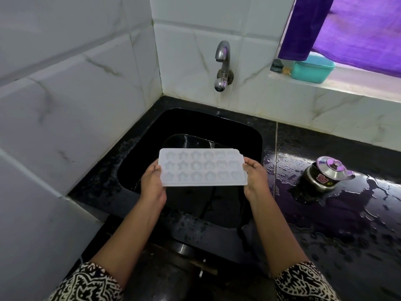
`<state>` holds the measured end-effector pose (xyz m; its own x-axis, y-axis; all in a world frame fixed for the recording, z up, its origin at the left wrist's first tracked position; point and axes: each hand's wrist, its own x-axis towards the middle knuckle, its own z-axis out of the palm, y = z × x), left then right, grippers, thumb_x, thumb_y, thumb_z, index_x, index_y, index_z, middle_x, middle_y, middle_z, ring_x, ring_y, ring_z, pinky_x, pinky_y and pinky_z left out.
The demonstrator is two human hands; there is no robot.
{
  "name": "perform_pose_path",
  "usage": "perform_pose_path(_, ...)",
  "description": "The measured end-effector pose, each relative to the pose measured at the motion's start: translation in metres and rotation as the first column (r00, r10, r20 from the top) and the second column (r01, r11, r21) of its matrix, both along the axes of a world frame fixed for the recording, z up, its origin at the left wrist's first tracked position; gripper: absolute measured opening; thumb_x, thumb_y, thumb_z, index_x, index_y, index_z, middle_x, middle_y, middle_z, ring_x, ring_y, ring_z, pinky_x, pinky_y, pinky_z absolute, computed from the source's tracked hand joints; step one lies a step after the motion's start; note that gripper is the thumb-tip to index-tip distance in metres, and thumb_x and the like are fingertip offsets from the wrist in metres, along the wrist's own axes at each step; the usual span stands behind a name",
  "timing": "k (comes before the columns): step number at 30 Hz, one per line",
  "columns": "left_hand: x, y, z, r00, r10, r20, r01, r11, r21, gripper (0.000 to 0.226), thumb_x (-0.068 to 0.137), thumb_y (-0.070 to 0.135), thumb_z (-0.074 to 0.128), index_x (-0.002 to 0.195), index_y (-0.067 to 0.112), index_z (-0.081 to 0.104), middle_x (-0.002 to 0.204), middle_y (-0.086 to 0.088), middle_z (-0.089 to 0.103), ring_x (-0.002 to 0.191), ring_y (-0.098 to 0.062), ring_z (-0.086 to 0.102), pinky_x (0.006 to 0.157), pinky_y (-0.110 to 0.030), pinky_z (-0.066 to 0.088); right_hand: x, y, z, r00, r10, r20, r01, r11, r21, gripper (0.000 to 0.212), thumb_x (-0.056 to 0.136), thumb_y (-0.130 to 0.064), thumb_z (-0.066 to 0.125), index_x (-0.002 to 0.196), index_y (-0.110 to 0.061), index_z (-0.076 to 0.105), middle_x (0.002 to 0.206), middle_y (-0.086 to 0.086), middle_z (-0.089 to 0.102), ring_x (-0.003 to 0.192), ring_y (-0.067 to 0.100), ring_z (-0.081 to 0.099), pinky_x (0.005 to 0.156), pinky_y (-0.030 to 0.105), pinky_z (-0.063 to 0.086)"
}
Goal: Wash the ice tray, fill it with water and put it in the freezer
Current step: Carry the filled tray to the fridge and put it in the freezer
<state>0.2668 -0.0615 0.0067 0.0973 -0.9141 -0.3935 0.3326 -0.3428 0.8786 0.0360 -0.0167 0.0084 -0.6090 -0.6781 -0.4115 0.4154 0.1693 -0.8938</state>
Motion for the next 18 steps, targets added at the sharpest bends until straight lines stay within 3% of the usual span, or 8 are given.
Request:
perform_pose_path(8, -0.011, 0.026, -0.004, 0.99, 0.133, -0.039, -0.132, 0.991, 0.032, 0.034, 0.102, 0.004, 0.038, 0.128, 0.003, 0.059, 0.118, -0.015, 0.067, 0.105, -0.03, 0.066, 0.082, -0.039, 0.057, -0.017, -0.002, 0.002, 0.994, 0.111, -0.006, -0.111, 0.994, -0.012, 0.025, 0.094, 0.005, 0.044, 0.092, -0.013, 0.06, 0.107, 0.011, 0.064, 0.096, 0.025, 0.061, 0.072, 0.032, 0.052)
perform_pose_path(18, -0.004, 0.091, -0.006, 0.917, 0.382, -0.116, -0.379, 0.924, 0.046, 0.032, 0.1, 0.003, 0.042, 0.126, 0.005, 0.06, 0.117, -0.014, 0.068, 0.104, -0.03, 0.068, 0.073, -0.035, 0.059, -0.004, 0.009, 0.02, 0.935, 0.35, -0.049, -0.351, 0.936, -0.023, 0.024, 0.094, 0.003, 0.045, 0.09, -0.015, 0.06, 0.088, 0.001, 0.066, 0.074, 0.015, 0.063, 0.053, 0.023, 0.05)
